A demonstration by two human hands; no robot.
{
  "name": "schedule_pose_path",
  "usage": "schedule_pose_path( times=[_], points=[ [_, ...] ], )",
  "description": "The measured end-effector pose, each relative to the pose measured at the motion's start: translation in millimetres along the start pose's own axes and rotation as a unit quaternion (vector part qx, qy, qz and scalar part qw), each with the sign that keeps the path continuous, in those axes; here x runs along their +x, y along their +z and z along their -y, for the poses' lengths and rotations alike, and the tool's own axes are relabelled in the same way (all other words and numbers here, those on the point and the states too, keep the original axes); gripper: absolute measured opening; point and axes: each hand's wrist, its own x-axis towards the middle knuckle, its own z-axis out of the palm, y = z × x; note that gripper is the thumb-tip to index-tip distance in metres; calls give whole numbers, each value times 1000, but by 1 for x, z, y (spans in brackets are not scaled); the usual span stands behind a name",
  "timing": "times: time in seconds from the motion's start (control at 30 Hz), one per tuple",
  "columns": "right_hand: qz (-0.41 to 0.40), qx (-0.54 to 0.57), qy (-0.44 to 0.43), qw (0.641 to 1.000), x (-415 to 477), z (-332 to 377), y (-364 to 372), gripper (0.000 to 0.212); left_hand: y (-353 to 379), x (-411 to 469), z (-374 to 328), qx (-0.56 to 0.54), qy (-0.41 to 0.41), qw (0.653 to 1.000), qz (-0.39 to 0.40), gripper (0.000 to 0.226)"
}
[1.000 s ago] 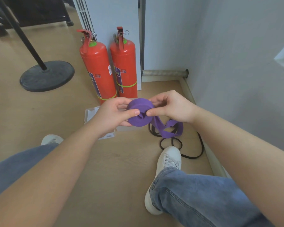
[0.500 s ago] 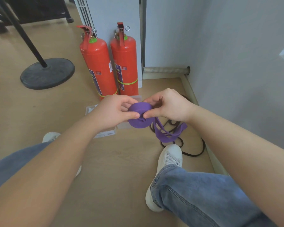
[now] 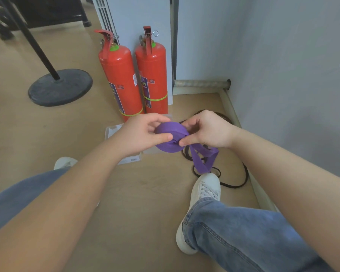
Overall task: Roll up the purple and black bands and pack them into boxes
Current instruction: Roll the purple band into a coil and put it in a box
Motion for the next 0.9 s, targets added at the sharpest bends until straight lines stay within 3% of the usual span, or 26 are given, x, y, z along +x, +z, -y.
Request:
schedule_pose_path(
  times=[0.13, 0.3, 0.47, 0.7, 0.9],
  points=[
    [0, -13, -13, 1000, 1, 4, 1, 28, 0, 1, 1, -32, -12, 999, 7, 29],
    [10, 120, -24, 992, -2, -1, -1, 32, -4, -2, 7, -119, -38, 992, 2, 22],
    [-13, 165, -16, 986, -1, -4, -2, 29, -4, -2, 9, -164, -53, 985, 10, 22],
    [-1, 147, -12, 989, -1, -2, 1, 30, 1, -3, 12, -226, -71, 972, 14, 13],
    [13, 101, 1, 995, -1, -5, 5, 35, 8, -4, 13, -176, -90, 978, 65, 30]
  ],
)
